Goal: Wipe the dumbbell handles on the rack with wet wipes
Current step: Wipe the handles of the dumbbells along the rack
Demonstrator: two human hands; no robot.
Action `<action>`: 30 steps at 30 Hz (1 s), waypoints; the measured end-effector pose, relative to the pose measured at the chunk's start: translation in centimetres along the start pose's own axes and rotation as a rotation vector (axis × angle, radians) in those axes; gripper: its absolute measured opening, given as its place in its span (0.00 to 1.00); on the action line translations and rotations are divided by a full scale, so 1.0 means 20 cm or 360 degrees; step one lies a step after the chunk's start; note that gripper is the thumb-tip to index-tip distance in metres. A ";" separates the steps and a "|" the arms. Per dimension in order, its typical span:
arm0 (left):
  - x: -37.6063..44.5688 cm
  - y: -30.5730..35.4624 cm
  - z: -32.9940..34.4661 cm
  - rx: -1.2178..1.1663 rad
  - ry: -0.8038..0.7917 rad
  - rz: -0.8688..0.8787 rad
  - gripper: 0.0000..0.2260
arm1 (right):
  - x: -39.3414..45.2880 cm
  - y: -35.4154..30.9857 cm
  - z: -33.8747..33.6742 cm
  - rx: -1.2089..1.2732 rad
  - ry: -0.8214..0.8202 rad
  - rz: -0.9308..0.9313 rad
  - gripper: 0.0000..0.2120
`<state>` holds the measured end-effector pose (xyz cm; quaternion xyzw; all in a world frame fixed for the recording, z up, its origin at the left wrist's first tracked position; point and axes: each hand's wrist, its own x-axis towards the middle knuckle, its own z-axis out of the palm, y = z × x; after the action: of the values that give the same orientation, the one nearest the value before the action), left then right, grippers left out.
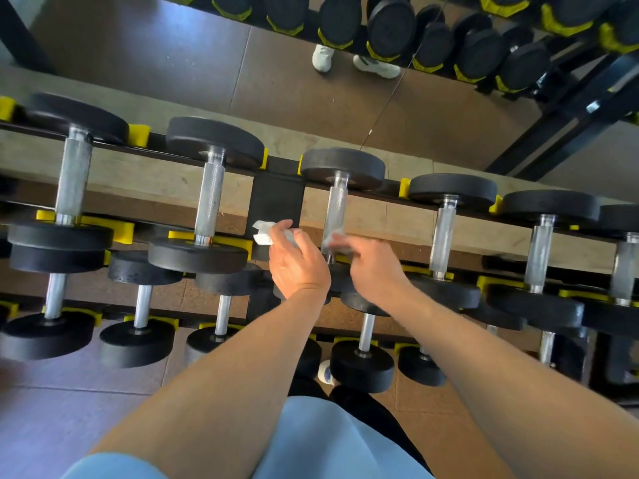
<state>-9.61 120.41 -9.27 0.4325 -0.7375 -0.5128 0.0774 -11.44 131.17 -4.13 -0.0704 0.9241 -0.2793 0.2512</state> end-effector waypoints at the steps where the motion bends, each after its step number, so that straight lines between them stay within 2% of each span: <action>1: 0.00 0.00 0.00 0.0003 -0.0005 -0.0008 0.13 | -0.02 0.00 0.00 -0.0049 -0.0071 -0.0019 0.18; 6: 0.01 0.00 0.00 0.0050 -0.0024 -0.0019 0.13 | 0.01 -0.06 -0.12 -0.0144 -0.0339 0.0067 0.17; 11: 0.00 0.03 -0.02 0.0087 -0.0074 -0.0067 0.12 | -0.01 -0.09 -0.15 -0.0069 -0.0299 0.0125 0.16; 13: -0.01 0.06 -0.04 0.0106 -0.0135 -0.0094 0.11 | -0.07 -0.07 -0.22 0.0259 -0.0204 0.0198 0.16; 16: -0.04 0.12 -0.08 0.0050 -0.0181 -0.0160 0.10 | -0.22 0.03 -0.35 0.1209 -0.0082 0.0395 0.17; 18: -0.11 0.15 -0.10 -0.0016 -0.0133 -0.0019 0.09 | -0.31 0.14 -0.43 0.1693 -0.0066 0.0480 0.18; 20: -0.25 0.21 -0.10 -0.0097 -0.0155 0.0191 0.07 | -0.38 0.27 -0.47 0.1988 -0.0084 0.0525 0.17; 22: -0.44 0.27 -0.06 -0.0190 -0.0315 0.0270 0.07 | -0.44 0.36 -0.52 0.2154 -0.0104 0.0553 0.17; 26: -0.79 0.35 0.10 -0.0470 -0.0764 -0.0015 0.18 | -0.57 0.54 -0.63 0.2291 -0.0135 0.0548 0.16; 30: -1.08 0.37 0.26 -0.0663 -0.0803 -0.0111 0.19 | -0.68 0.74 -0.74 0.2305 -0.0163 0.0548 0.13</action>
<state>-3.29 140.14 1.50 0.2917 -0.5974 -0.7460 -0.0387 -6.96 154.26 4.08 0.2456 0.4939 -0.7713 0.3177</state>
